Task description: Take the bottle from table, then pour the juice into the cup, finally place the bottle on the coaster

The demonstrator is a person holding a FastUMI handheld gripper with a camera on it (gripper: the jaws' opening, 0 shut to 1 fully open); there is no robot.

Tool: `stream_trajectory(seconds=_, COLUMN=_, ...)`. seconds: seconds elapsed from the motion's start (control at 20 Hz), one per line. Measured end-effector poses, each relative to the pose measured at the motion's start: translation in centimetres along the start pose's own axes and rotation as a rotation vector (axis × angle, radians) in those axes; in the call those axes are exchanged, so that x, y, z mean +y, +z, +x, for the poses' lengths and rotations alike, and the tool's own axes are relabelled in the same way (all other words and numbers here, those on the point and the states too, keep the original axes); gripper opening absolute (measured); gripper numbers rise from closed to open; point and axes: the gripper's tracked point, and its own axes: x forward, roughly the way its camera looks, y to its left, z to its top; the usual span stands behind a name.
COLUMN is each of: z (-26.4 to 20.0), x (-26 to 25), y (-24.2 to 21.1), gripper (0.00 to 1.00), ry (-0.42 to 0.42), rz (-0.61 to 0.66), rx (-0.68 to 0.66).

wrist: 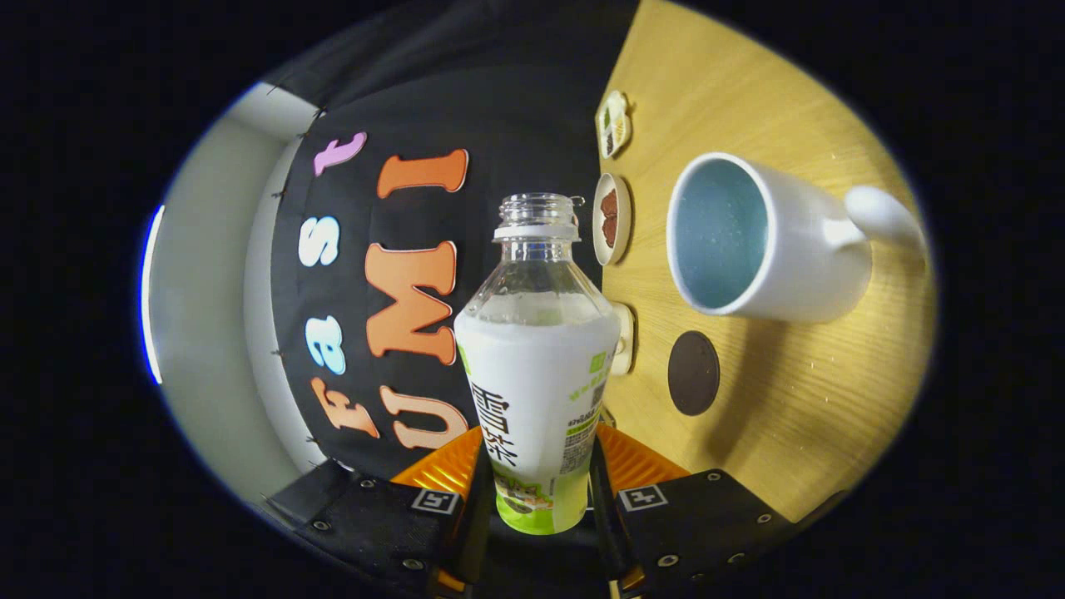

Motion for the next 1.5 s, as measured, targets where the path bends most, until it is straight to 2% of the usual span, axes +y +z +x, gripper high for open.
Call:
stream_trajectory(seconds=0.1, z=0.0, x=-0.7, y=0.6, gripper=0.55, ry=-0.033, rz=-0.191, rx=0.003)
stream_trajectory(seconds=0.2, z=0.0, x=0.4, y=1.9, gripper=0.55, ry=-0.028, rz=-0.343, rx=-0.019)
stream_trajectory(seconds=0.45, z=0.3, x=3.4, y=4.4, gripper=0.55, ry=0.054, rz=-0.551, rx=-0.140)
stream_trajectory(seconds=0.6, z=1.3, x=3.0, y=4.8, gripper=0.55, ry=-0.019, rz=-0.739, rx=-0.153)
stream_trajectory(seconds=1.0, z=5.5, x=2.6, y=2.0, gripper=0.55, ry=-0.075, rz=-1.272, rx=-0.052)
stream_trajectory(seconds=1.25, z=7.4, x=1.1, y=1.0, gripper=0.55, ry=-0.120, rz=-1.483, rx=-0.003)
stream_trajectory(seconds=1.5, z=9.4, x=-1.7, y=0.5, gripper=0.55, ry=-0.157, rz=-1.555, rx=0.059)
